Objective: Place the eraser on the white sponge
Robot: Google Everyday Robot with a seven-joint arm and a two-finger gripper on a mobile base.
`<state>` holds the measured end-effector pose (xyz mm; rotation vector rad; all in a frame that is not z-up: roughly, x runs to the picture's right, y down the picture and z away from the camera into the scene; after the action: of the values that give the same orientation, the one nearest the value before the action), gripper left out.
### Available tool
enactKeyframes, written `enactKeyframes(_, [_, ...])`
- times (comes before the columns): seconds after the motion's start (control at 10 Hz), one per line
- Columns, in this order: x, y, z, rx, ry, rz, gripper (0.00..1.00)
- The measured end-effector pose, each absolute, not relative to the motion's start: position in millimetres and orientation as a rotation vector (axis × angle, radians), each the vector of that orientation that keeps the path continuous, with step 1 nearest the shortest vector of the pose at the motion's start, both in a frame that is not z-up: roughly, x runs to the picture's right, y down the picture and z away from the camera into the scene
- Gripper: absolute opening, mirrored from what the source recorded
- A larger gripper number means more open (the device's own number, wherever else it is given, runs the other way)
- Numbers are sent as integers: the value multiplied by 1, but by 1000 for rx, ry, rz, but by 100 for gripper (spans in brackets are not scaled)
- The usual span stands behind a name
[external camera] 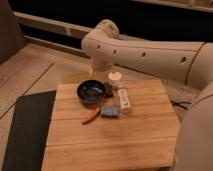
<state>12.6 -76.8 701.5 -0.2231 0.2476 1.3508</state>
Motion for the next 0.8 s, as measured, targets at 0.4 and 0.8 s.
enactKeyframes(0.4, [109, -107, 733, -122, 365, 1472, 65])
enactKeyframes(0.8, [118, -121, 787, -147, 330, 1444, 65])
